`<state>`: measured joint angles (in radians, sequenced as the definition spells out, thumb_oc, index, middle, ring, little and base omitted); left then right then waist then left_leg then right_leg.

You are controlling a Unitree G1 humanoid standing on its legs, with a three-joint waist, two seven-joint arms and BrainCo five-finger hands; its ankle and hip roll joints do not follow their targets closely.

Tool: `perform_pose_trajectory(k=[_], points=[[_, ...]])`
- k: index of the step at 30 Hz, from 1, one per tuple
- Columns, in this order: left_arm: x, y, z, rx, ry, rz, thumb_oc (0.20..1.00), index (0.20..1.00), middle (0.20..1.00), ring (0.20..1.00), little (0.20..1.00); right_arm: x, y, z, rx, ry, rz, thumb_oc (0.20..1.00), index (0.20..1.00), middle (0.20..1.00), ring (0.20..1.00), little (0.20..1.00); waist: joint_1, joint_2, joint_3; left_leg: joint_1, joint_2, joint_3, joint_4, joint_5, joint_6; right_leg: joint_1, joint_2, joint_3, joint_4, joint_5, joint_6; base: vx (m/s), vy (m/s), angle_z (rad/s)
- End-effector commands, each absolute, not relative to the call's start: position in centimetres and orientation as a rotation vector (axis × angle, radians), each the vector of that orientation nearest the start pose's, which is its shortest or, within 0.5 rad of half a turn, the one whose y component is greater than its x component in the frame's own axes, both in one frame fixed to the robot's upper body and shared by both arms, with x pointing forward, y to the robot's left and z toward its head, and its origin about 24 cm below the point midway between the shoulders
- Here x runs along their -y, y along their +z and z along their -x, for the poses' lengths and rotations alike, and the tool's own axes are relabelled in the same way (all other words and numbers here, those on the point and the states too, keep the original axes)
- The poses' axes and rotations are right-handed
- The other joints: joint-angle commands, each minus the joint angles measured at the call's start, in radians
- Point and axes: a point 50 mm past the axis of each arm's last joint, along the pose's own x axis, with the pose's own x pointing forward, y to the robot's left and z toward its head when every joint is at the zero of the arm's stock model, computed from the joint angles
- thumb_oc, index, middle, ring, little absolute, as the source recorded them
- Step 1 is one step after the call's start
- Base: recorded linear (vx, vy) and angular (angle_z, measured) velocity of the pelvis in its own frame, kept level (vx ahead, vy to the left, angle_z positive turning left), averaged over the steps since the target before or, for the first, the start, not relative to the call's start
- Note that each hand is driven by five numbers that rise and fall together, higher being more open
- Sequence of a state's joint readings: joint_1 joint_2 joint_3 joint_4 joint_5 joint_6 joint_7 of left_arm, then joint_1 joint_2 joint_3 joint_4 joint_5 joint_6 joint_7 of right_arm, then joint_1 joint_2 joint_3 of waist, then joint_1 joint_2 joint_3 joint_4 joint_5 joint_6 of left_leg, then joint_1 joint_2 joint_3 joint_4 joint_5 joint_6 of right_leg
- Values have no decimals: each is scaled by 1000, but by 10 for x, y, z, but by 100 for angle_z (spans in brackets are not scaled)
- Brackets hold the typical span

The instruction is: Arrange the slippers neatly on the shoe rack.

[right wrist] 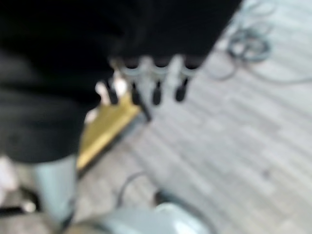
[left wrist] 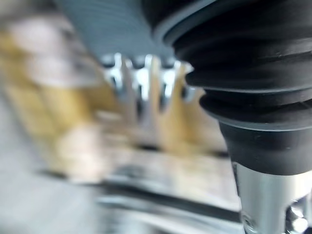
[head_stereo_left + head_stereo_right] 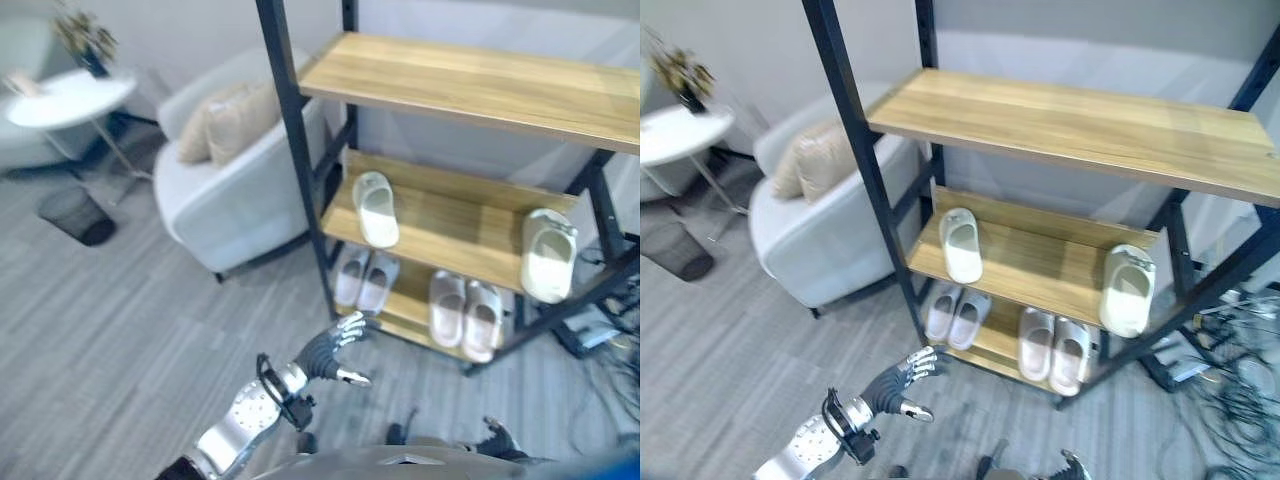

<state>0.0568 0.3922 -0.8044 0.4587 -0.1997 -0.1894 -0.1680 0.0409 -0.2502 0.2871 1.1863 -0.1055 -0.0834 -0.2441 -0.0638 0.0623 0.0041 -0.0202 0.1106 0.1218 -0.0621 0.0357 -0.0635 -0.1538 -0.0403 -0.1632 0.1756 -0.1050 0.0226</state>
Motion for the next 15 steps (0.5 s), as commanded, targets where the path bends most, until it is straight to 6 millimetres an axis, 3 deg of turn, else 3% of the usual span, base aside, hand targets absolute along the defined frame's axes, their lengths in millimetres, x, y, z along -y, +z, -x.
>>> perform_pose_trajectory(k=[1, 6, 7, 8, 9, 10, 11, 15], points=[[-84, -65, -149, -407, -966, -153, 1000, 1000, 1000, 1000, 1000, 215, -158, -102, -1048, 58, 637, 1000, 1000, 1000, 1000, 1000, -18, -66, 37, -16, 28, -12, -25, 25, -54, 163, -83, 44, -216, 94, 127, -13, -14, -24], [-65, -45, -146, -309, -1145, -131, 1000, 1000, 1000, 1000, 1000, 208, -161, -95, -1062, 73, 614, 1000, 1000, 1000, 1000, 1000, -34, -60, 8, -2, 26, 4, -25, 15, -56, 189, -88, 50, -251, 108, 131, 9, -3, -2], [-37, 6, -169, -128, -1230, -31, 1000, 1000, 1000, 1000, 1000, 205, -162, -93, -1081, 103, 611, 1000, 1000, 1000, 1000, 1000, -49, -50, -2, 8, 21, 15, -25, 12, -56, 200, -93, 58, -259, 112, 134, 20, 4, -6], [-37, 6, -170, -128, -1230, -31, 1000, 1000, 1000, 1000, 1000, 204, -162, -93, -1081, 103, 611, 1000, 1000, 1000, 1000, 1000, -49, -50, -3, 7, 21, 15, -25, 12, -56, 199, -93, 58, -259, 113, 134, 26, 1, -7], [-28, 39, -197, 54, -1200, -102, 1000, 1000, 1000, 1000, 1000, 203, -163, -91, -1082, 101, 614, 1000, 1000, 1000, 1000, 1000, -60, -48, -10, 9, 18, 16, -25, 10, -55, 201, -97, 61, -260, 117, 135, 5, -2, -6], [-28, 40, -197, 56, -1199, -103, 1000, 1000, 1000, 1000, 1000, 203, -163, -92, -1080, 99, 614, 1000, 1000, 1000, 1000, 1000, -60, -48, -6, 10, 18, 16, -25, 10, -55, 202, -97, 61, -259, 116, 135, -15, -2, -5], [-21, 56, -215, 92, -1128, -16, 1000, 1000, 1000, 1000, 1000, 201, -164, -90, -1089, 123, 628, 1000, 1000, 1000, 1000, 1000, -71, -44, -8, 13, 13, 17, -25, 8, -53, 202, -103, 64, -261, 122, 137, -30, -3, -10], [-6, 116, -251, 404, -1019, -137, 1000, 1000, 1000, 1000, 1000, 199, -163, -92, -1072, 132, 634, 1000, 1000, 1000, 1000, 1000, -94, -41, -5, 21, 8, 29, -25, -1, -55, 202, -112, 69, -263, 127, 143, -13, -7, -9]])
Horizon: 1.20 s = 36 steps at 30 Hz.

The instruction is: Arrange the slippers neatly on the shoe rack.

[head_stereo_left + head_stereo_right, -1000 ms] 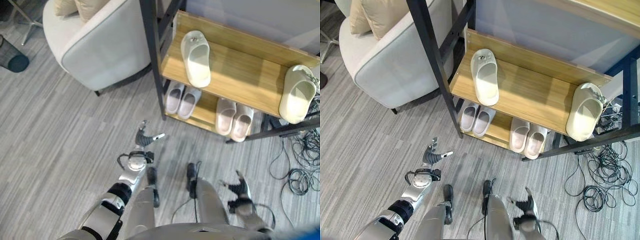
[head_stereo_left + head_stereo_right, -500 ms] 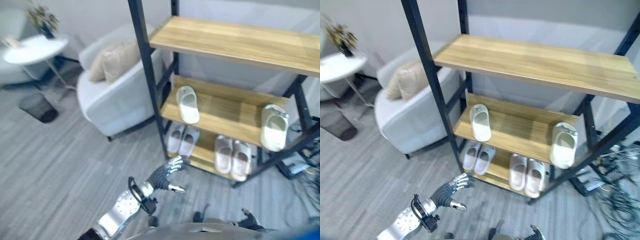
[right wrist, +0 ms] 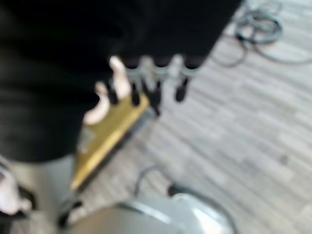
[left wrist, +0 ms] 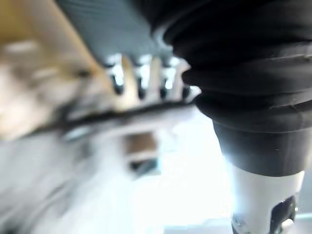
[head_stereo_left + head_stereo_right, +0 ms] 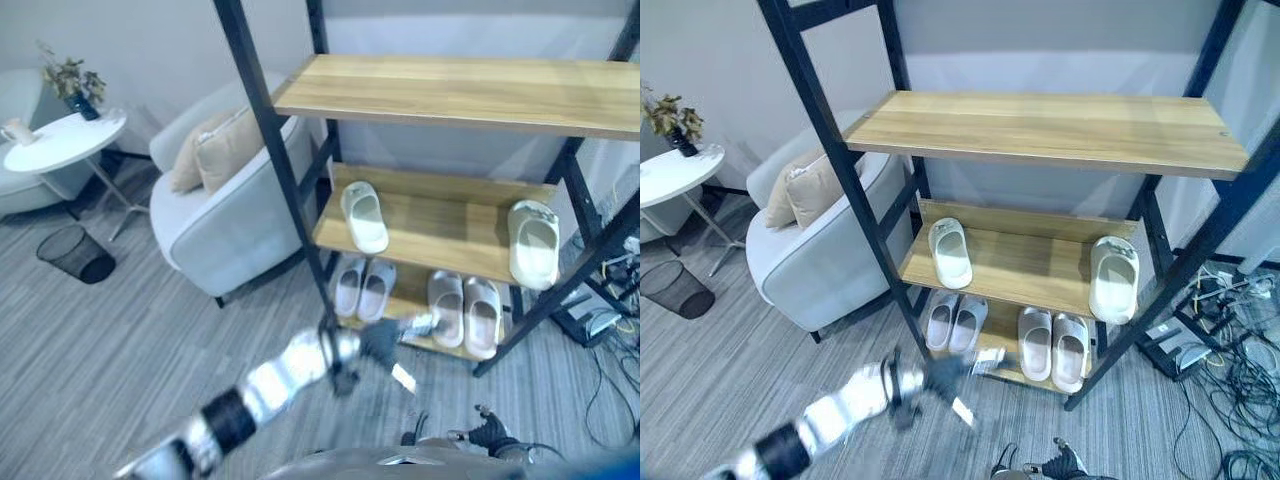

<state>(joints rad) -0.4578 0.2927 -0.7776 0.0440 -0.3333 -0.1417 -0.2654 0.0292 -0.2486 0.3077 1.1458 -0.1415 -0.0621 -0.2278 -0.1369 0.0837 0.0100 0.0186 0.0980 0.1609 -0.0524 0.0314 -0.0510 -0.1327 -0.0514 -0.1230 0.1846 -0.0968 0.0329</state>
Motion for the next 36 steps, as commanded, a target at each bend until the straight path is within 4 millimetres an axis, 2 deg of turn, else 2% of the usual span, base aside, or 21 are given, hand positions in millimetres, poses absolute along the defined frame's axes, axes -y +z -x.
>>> perform_pose_trajectory(k=[1, 2, 4, 8, 10, 14, 15, 17, 23, 26, 29, 32, 36], points=[[-1, 121, -257, 442, -989, -164, 1000, 1000, 1000, 1000, 1000, 199, -162, -93, -1062, 134, 640, 1000, 1000, 1000, 1000, 1000, -25, -60, -7, -16, 20, -7, -35, 2, -67, 180, -103, 32, -272, 120, 135, -10, -17, -5], [2, 128, -266, 514, -916, -247, 1000, 1000, 1000, 1000, 1000, 199, -162, -93, -1052, 143, 651, 1000, 1000, 1000, 1000, 1000, -37, -57, -4, -14, 19, 2, -35, -2, -67, 175, -107, 38, -272, 124, 140, 0, 0, 0], [4, 130, -270, 537, -877, -270, 1000, 1000, 1000, 1000, 1000, 200, -161, -94, -1046, 138, 658, 1000, 1000, 1000, 1000, 1000, -39, -54, 0, -13, 17, 6, -35, -4, -66, 173, -109, 43, -272, 126, 142, -3, -2, -18], [-4, 137, -298, 630, -654, -479, 1000, 1000, 1000, 1000, 1000, 206, -161, -90, -1048, 102, 667, 1000, 1000, 1000, 1000, 1000, -57, -37, 14, -9, 8, 32, -35, -11, -56, 150, -121, 73, -272, 142, 158, 18, 11, -24], [-20, 142, -325, 683, -498, -743, 1000, 1000, 1000, 1000, 1000, 214, -158, -93, -1029, 49, 678, 1000, 1000, 1000, 1000, 1000, -72, -15, 30, -17, 2, 54, -35, -11, -53, 116, -129, 107, -272, 155, 170, -11, 34, -37], [-44, 143, -347, 672, -340, -906, 1000, 1000, 1000, 1000, 1000, 220, -157, -91, -1023, 4, 674, 1000, 1000, 1000, 1000, 1000, -89, 10, 40, -35, -4, 68, -35, -7, -52, 82, -136, 126, -272, 165, 175, -4, 33, -33], [-55, 140, -356, 621, -270, -904, 1000, 1000, 1000, 1000, 1000, 220, -157, -86, -1031, -11, 670, 1000, 1000, 1000, 1000, 1000, -96, 19, 43, -44, -8, 71, -35, -6, -52, 67, -140, 130, -272, 168, 175, -22, 28, -21], [-77, 148, -374, 564, -134, -943, 1000, 1000, 1000, 1000, 1000, 221, -158, -83, -1040, -21, 667, 1000, 1000, 1000, 1000, 1000, -103, 34, 54, -67, -16, 70, -35, 0, -51, 40, -146, 132, -272, 176, 177, -25, 10, -17], [-118, 140, -388, 408, 60, -851, 1000, 1000, 1000, 1000, 1000, 217, -157, -85, -1026, -14, 666, 1000, 1000, 1000, 1000, 1000, -108, 48, 66, -95, -21, 70, -35, 9, -51, 5, -149, 140, -272, 184, 174, -4, 0, -1], [-140, 141, -392, 360, 179, -770, 1000, 1000, 1000, 1000, 1000, 212, -157, -86, -1008, -10, 664, 1000, 1000, 1000, 1000, 1000, -112, 44, 67, -106, -20, 71, -35, 13, -51, -9, -145, 144, -272, 187, 171, -1, -21, -6], [-150, 143, -392, 357, 227, -760, 1000, 1000, 1000, 1000, 1000, 211, -157, -86, -990, -7, 666, 1000, 1000, 1000, 1000, 1000, -113, 39, 65, -114, -18, 71, -35, 16, -53, -19, -144, 145, -272, 189, 170, 0, 0, 0], [-160, 144, -394, 347, 266, -823, 1000, 1000, 1000, 1000, 1000, 209, -156, -88, -978, -5, 665, 1000, 1000, 1000, 1000, 1000, -111, 35, 65, -125, -16, 68, -35, 18, -54, -28, -143, 142, -272, 191, 170, 0, 0, 0], [-173, 132, -398, 242, 300, -853, 1000, 1000, 1000, 1000, 1000, 209, -155, -91, -967, -10, 663, 1000, 1000, 1000, 1000, 1000, -109, 28, 66, -144, -15, 63, -35, 21, -53, -47, -141, 139, -272, 195, 169, 0, 0, 0]])
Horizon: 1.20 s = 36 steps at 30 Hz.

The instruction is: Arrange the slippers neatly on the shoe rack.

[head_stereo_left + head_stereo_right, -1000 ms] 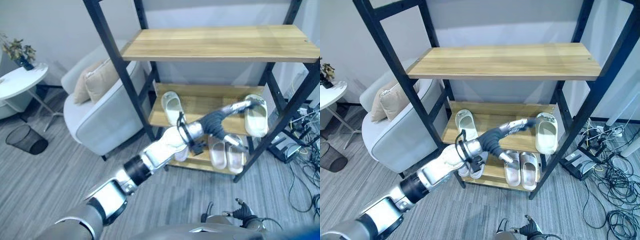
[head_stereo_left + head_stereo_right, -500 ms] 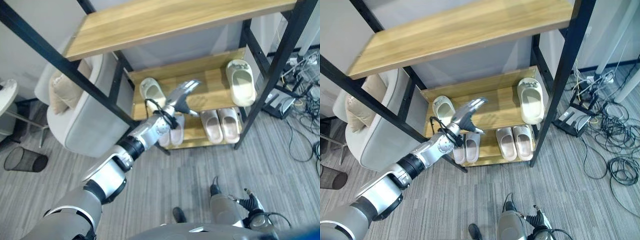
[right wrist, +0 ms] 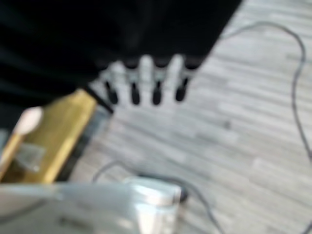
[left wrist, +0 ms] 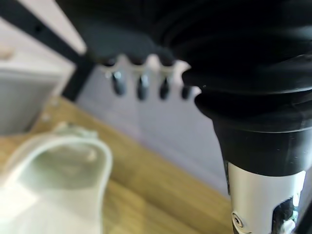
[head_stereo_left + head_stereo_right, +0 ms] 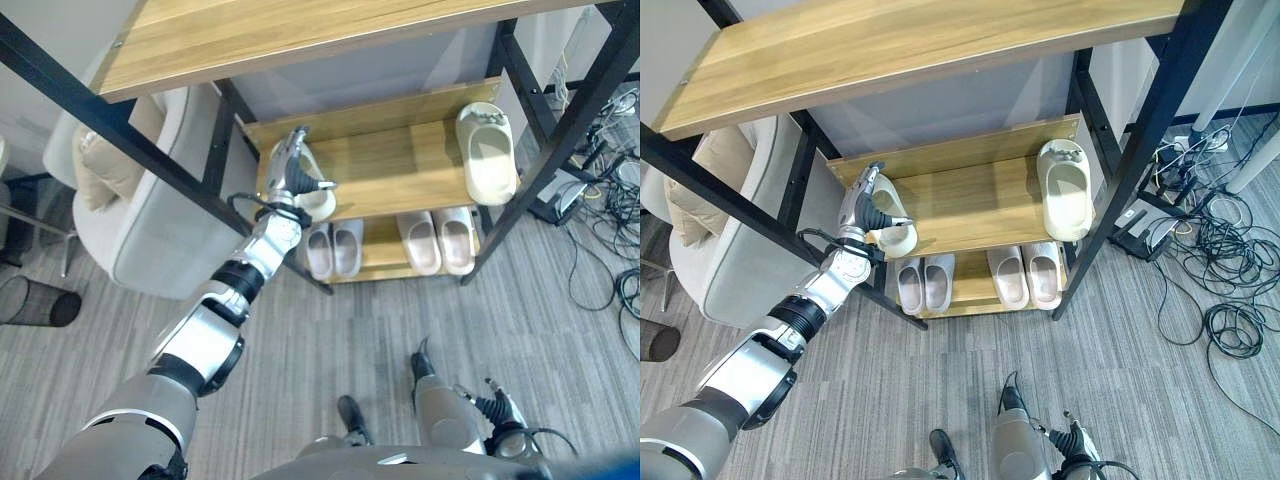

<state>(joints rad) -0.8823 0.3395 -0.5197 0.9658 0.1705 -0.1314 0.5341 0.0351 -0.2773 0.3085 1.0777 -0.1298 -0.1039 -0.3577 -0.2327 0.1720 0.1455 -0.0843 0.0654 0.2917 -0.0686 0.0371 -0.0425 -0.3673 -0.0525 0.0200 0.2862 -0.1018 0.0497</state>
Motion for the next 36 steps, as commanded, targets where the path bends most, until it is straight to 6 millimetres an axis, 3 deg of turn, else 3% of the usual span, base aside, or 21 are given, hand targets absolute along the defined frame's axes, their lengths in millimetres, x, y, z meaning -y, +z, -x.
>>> perform_pose_trajectory(k=[1, 14, 26, 27, 29, 34, 35, 36], points=[[-178, 130, -399, 209, 320, -866, 1000, 1000, 1000, 1000, 1000, 209, -155, -93, -961, -13, 660, 1000, 1000, 1000, 1000, 1000, -12, -64, -69, -51, 18, -67, -19, 18, -62, 176, -139, -4, -373, 202, 150, -10, -7, -4], [-189, 129, -401, 148, 392, -835, 1000, 1000, 1000, 1000, 1000, 198, -149, -108, -876, -47, 620, 1000, 1000, 1000, 1000, 1000, 6, -86, -74, -130, 38, -79, -19, 36, -66, 97, -127, -5, -373, 219, 146, -2, -5, -1], [-220, 154, -402, 183, 549, -925, 1000, 1000, 1000, 1000, 1000, 187, -139, -126, -756, -6, 645, 1000, 1000, 1000, 1000, 1000, 11, -117, -64, -165, 56, -89, -19, 45, -73, 62, -114, -11, -373, 225, 144, 11, -3, -1], [-215, 156, -403, 192, 551, -929, 1000, 1000, 1000, 1000, 1000, 199, -132, -145, -718, -51, 671, 1000, 1000, 1000, 1000, 1000, 20, -120, -58, -165, 57, -93, -19, 44, -72, 66, -113, -16, -373, 222, 143, 10, -31, -4], [-189, 152, -405, 225, 508, -978, 1000, 1000, 1000, 1000, 1000, 195, -137, -144, -741, -18, 716, 1000, 1000, 1000, 1000, 1000, 27, -127, -53, -174, 55, -100, -19, 46, -70, 58, -111, -19, -373, 221, 141, 9, -1, 6], [-193, 144, -407, 136, 484, -1044, 1000, 1000, 1000, 1000, 1000, 197, -134, -153, -711, -8, 743, 1000, 1000, 1000, 1000, 1000, 17, -124, -58, -180, 58, -89, -19, 41, -71, 42, -110, -13, -373, 226, 142, 4, 8, -4], [-191, 135, -407, 86, 461, -1021, 485, 485, 485, 485, 485, 194, -133, -156, -704, -5, 740, 1000, 1000, 1000, 1000, 1000, 14, -122, -58, -188, 60, -83, -19, 42, -71, 28, -110, -6, -373, 229, 142, -29, -19, -3], [-184, 135, -408, 69, 452, -989, 200, 200, 200, 200, 200, 196, -133, -158, -707, -14, 741, 1000, 1000, 1000, 1000, 1000, 13, -119, -58, -197, 61, -83, -19, 44, -70, 17, -108, -4, -373, 229, 141, -32, -25, -4]])
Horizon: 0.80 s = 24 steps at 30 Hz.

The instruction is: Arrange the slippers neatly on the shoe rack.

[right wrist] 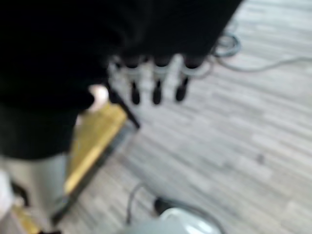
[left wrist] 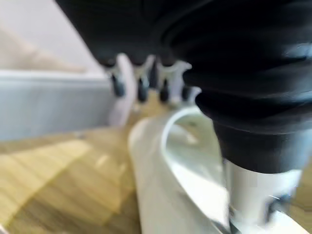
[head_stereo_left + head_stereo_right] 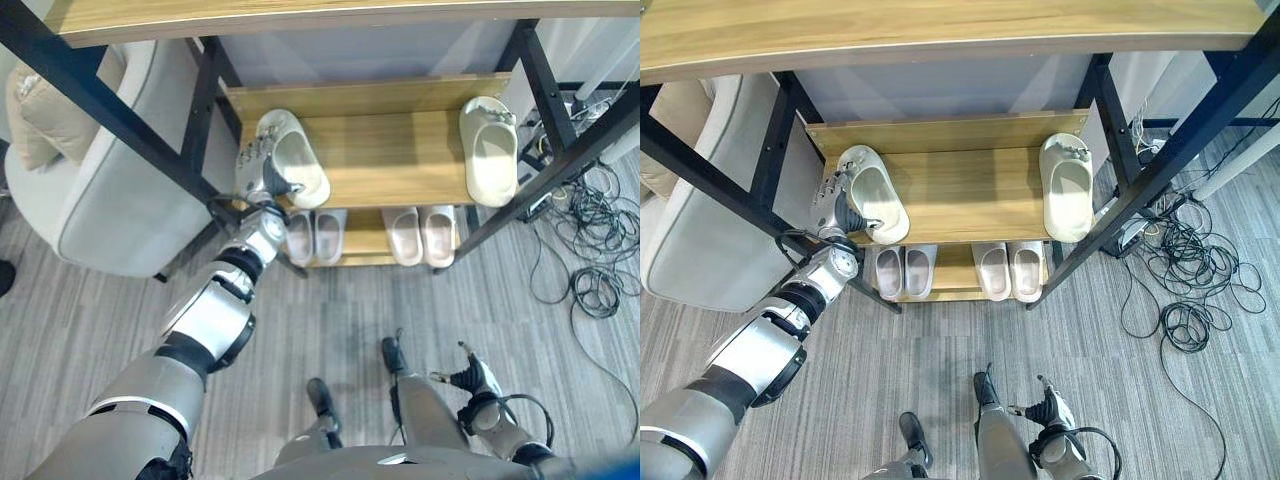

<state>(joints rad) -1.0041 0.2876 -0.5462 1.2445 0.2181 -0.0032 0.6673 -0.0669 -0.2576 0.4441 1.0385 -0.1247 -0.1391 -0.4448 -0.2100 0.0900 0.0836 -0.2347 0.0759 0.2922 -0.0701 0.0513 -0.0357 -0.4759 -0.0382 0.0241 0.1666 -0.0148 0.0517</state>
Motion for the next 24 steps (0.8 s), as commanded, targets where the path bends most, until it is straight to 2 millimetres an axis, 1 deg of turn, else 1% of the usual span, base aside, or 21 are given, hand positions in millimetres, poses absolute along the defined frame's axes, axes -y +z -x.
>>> perform_pose_trajectory(k=[1, 6, 8, 11, 12, 16, 17, 18, 19, 21, 22, 23, 24], points=[[-183, 134, -408, 65, 450, -985, 200, 200, 200, 200, 200, 196, -133, -158, -708, -18, 738, 1000, 1000, 1000, 1000, 1000, -9, -37, 4, -48, 51, -84, -17, 31, -77, 123, -122, -8, -254, 143, 139, -24, -29, -4], [-182, 129, -407, 28, 453, -943, 200, 200, 200, 200, 200, 198, -132, -162, -719, -41, 727, 1000, 1000, 1000, 1000, 1000, -8, -33, 5, -55, 53, -82, -17, 34, -78, 112, -122, -8, -254, 145, 137, -5, -14, -2], [-179, 133, -409, 43, 454, -917, 200, 200, 200, 200, 200, 198, -133, -163, -731, -43, 724, 1000, 1000, 1000, 1000, 1000, -6, -28, 0, -60, 53, -85, -17, 34, -78, 109, -122, -9, -254, 145, 136, 13, -41, -1], [-181, 139, -410, 59, 463, -938, 200, 200, 200, 200, 200, 201, -131, -168, -729, -52, 724, 1000, 1000, 1000, 1000, 1000, -5, -23, -3, -66, 52, -85, -17, 35, -80, 104, -122, -9, -254, 146, 136, 4, -40, 0], [-179, 141, -411, 70, 463, -922, 1000, 1000, 1000, 1000, 1000, 202, -131, -169, -732, -58, 727, 1000, 1000, 1000, 1000, 1000, -5, -20, 1, -73, 52, -86, -17, 36, -80, 96, -123, -8, -254, 148, 135, -9, -37, -1], [-167, 150, -413, 108, 459, -818, 1000, 1000, 1000, 1000, 1000, 202, -132, -169, -744, -57, 734, 1000, 1000, 1000, 1000, 1000, -2, -18, 0, -80, 52, -87, -17, 39, -80, 88, -124, -9, -254, 149, 134, 1, -21, -1], [-163, 155, -414, 126, 461, -797, 1000, 1000, 1000, 1000, 1000, 203, -131, -170, -746, -57, 735, 1000, 1000, 1000, 1000, 1000, -1, -18, 2, -76, 52, -87, -17, 37, -80, 93, -124, -11, -254, 147, 134, 25, -32, 1], [-152, 168, -417, 180, 461, -755, 1000, 1000, 1000, 1000, 1000, 202, -131, -171, -741, -54, 740, 1000, 1000, 1000, 1000, 1000, 0, -16, 0, -80, 52, -90, -17, 39, -80, 91, -125, -14, -254, 148, 133, 32, -37, 4], [-148, 176, -417, 210, 472, -733, 1000, 1000, 1000, 1000, 1000, 202, -131, -172, -738, -54, 743, 1000, 1000, 1000, 1000, 1000, 1, -15, 2, -80, 52, -93, -17, 38, -80, 92, -125, -15, -254, 147, 132, 26, -39, 7], [-147, 183, -418, 230, 487, -739, 1000, 1000, 1000, 1000, 1000, 202, -130, -173, -730, -55, 745, 1000, 1000, 1000, 1000, 1000, 2, -15, 3, -78, 51, -95, -17, 37, -80, 95, -124, -17, -254, 147, 131, 23, -21, 4], [-148, 185, -418, 234, 496, -749, 1000, 1000, 1000, 1000, 1000, 203, -129, -174, -728, -55, 745, 1000, 1000, 1000, 1000, 1000, 2, -14, 3, -76, 51, -95, -17, 37, -80, 96, -124, -17, -254, 147, 131, 34, -16, 1], [-155, 189, -419, 228, 521, -748, 1000, 1000, 1000, 1000, 1000, 204, -128, -175, -723, -55, 748, 1000, 1000, 1000, 1000, 1000, 1, -13, 2, -76, 50, -95, -17, 36, -80, 95, -123, -16, -254, 146, 131, 0, 0, 0], [-155, 189, -419, 228, 521, -748, 1000, 1000, 1000, 1000, 1000, 204, -128, -175, -723, -55, 748, 1000, 1000, 1000, 1000, 1000, 1, -13, 2, -76, 50, -95, -17, 36, -80, 95, -123, -16, -254, 146, 131, 38, -25, -1]])
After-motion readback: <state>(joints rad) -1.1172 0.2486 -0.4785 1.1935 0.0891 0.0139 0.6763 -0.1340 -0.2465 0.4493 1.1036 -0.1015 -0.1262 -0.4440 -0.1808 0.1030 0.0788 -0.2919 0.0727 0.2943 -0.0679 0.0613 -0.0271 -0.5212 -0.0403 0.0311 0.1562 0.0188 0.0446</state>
